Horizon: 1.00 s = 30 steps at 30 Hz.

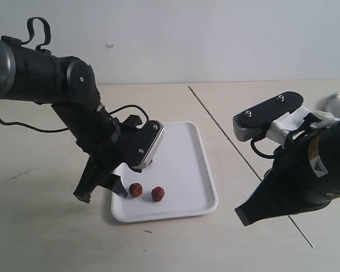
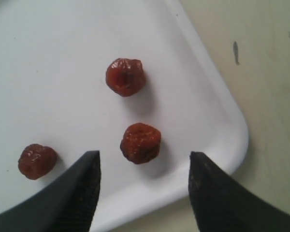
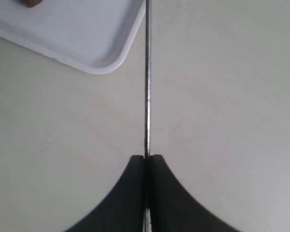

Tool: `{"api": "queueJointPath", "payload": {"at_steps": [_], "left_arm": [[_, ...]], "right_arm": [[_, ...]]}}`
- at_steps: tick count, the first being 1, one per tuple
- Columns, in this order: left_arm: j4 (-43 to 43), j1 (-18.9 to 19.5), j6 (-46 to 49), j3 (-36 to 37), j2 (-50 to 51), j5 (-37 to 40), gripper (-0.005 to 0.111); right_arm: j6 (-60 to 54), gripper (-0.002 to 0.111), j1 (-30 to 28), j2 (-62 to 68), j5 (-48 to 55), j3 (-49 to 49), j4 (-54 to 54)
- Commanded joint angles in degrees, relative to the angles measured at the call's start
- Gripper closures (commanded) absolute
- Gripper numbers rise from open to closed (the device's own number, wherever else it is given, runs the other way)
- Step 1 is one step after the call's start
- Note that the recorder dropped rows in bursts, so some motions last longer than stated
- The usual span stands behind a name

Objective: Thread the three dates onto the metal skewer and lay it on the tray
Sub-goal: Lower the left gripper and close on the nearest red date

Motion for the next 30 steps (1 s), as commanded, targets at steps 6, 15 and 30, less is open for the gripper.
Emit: {"api": "queueJointPath", "payload": {"at_steps": [6, 15, 30], "left_arm": [[-0.67, -0.17, -1.35, -0.2, 2.09, -3.23, 0.053], [-1.1, -0.17, -1.35, -0.2, 4.23, -5.42, 0.053], [-2.75, -0.17, -0.63, -0.2, 7.63, -7.25, 0.053]], "right_arm": [[-0.68, 0.108, 0.17, 0.08, -0.55, 0.23, -0.28], [-0.68, 0.108, 0.17, 0.08, -0.55, 0.23, -0.28], [-0.8, 0.108, 0.17, 0.08, -0.55, 0.23, -0.44]]}}
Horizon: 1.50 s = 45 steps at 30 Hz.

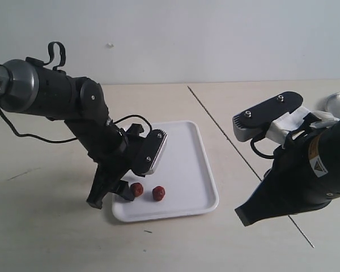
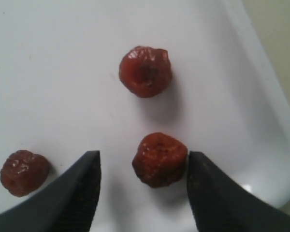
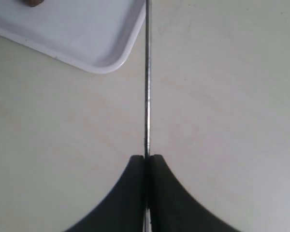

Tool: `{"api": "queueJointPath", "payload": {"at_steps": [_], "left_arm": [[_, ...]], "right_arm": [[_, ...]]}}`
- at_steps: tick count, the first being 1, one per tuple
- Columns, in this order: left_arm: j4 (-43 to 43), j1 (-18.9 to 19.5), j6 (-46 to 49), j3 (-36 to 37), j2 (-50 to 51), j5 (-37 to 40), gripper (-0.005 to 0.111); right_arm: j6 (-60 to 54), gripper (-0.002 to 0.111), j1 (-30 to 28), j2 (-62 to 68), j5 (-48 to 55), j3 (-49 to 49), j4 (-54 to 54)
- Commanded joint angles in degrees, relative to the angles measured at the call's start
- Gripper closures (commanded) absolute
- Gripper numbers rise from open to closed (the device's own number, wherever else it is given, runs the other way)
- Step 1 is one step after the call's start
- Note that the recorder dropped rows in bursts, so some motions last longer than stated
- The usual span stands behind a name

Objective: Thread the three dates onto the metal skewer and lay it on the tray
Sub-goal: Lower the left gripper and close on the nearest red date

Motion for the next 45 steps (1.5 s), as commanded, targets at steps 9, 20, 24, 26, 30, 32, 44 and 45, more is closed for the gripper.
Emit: {"api": "queueJointPath", "payload": {"at_steps": [9, 20, 24, 26, 30, 32, 44, 45], "left_arm": [[-1.21, -0.17, 0.22, 0.13, 1.84, 0.11, 0.057], [-1.21, -0.17, 0.22, 0.13, 1.84, 1.75, 0.069], [-1.21, -0.17, 0.22, 0.13, 1.84, 1.86, 0.069], [-1.21, -0.17, 0.22, 0.13, 1.84, 1.86, 0.069], [-1.21, -0.17, 0.22, 0.13, 1.84, 1.86, 0.069], [-1.21, -0.17, 0.22, 0.13, 1.73, 1.97, 0.069], [-1.21, -0.17, 0.22, 0.13, 1.73, 2.93, 0.069], [-1.21, -0.17, 0.22, 0.13, 1.73, 2.92, 0.069]], "right_arm": [[-0.59, 0.108, 0.17, 0.08, -0.55, 0.23, -0.53], [-0.59, 0.108, 0.17, 0.08, -0.55, 0.23, -0.53], [-0.59, 0.108, 0.17, 0.08, -0.55, 0.23, -0.53], [-0.59, 0.108, 0.17, 0.08, -0.55, 0.23, -0.53], [-0.59, 0.108, 0.17, 0.08, -0.55, 0.23, -0.53], [-0.59, 0.108, 0.17, 0.08, -0.55, 0.23, -0.53], [-0.59, 0.108, 0.17, 0.08, -0.55, 0.23, -0.53], [-0.59, 0.108, 0.17, 0.08, -0.55, 0.23, -0.41]]}}
